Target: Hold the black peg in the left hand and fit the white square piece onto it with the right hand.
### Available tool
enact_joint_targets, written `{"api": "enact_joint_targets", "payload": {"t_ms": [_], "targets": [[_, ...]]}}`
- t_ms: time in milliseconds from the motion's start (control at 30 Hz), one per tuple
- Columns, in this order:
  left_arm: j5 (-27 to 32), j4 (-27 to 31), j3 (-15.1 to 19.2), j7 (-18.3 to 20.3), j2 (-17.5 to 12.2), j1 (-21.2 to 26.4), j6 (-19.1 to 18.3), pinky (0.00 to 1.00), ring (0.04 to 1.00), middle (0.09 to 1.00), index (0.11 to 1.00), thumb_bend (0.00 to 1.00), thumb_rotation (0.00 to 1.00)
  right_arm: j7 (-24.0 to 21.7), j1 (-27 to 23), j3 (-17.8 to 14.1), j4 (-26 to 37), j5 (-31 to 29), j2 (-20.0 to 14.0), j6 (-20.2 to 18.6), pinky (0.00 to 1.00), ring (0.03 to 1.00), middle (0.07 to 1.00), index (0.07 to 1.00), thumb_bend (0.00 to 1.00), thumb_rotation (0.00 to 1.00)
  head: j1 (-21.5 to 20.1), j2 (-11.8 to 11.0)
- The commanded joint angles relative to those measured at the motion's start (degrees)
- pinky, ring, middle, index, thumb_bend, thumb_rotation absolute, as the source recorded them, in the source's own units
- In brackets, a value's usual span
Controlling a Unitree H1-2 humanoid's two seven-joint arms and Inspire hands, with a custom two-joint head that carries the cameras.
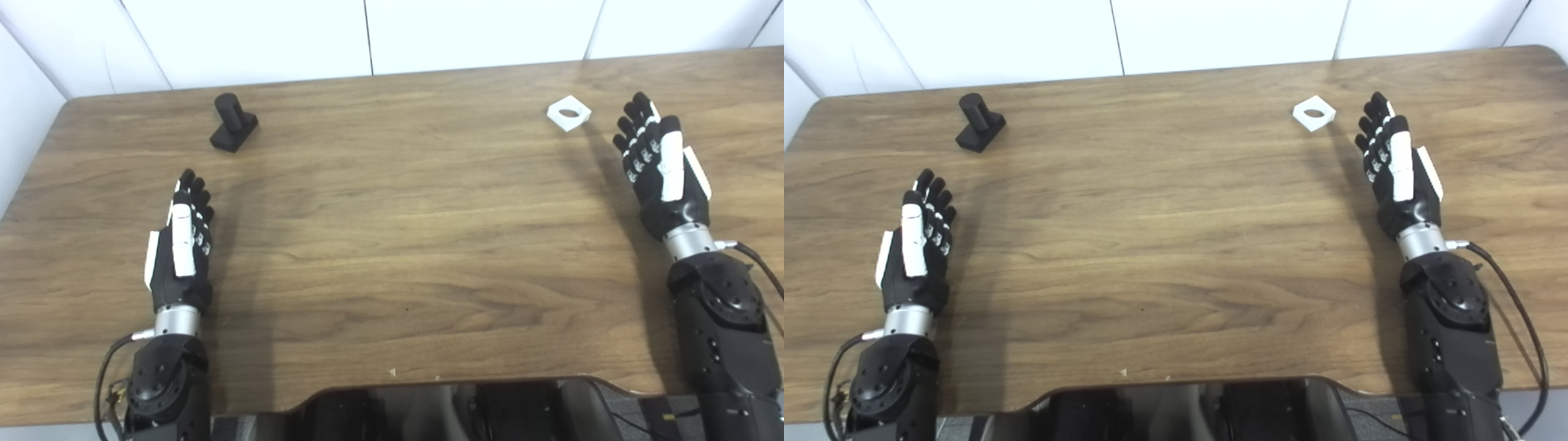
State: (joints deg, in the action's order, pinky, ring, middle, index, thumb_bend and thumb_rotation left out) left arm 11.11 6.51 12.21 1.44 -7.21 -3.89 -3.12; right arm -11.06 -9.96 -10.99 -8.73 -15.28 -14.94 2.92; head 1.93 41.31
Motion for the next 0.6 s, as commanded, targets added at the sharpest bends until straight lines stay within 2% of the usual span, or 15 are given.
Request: {"api": "enact_joint_targets", "payload": {"t_ms": [0,100,233,367,567], "targets": [[-0.76,1.42,-0.16,-0.24,-0.2,0.98,1.89,1.0,1.0,1.0,1.0,0.53,0.96,-0.58,0.33,0.0,-1.3,-0.76,0.33,0.78,1.0,1.0,1.0,1.0,0.57,1.0,0.21,-0.06],[-1.41,2.44,-0.27,-0.81,0.05,0.94,1.87,1.0,1.0,1.0,1.0,0.49,0.95,-0.74,0.32,-0.03,-1.42,-0.96,0.23,0.59,1.0,1.0,1.0,1.0,0.57,1.0,0.32,-0.25],[-2.76,4.93,-0.73,-1.75,-0.07,0.83,0.42,1.0,1.0,1.0,1.0,0.52,0.89,-0.8,0.34,-0.07,-1.59,-1.24,0.3,0.35,1.0,1.0,1.0,1.0,0.59,1.0,0.7,-0.49],[-6.15,7.55,-1.3,-2.57,-0.71,1.36,-0.91,1.0,1.0,1.0,1.0,0.51,0.84,-1.13,0.23,0.11,-2.09,-1.36,0.36,0.77,1.0,1.0,1.0,1.0,0.58,1.0,0.82,-0.61],[-12.17,11.14,-1.49,-4.59,-1.42,2.82,-5.3,1.0,1.0,1.0,0.991,0.58,0.72,-0.84,0.17,0.39,-2.29,-0.92,0.45,0.61,1.0,1.0,1.0,1.0,0.58,1.0,1.05,-0.84]]}}
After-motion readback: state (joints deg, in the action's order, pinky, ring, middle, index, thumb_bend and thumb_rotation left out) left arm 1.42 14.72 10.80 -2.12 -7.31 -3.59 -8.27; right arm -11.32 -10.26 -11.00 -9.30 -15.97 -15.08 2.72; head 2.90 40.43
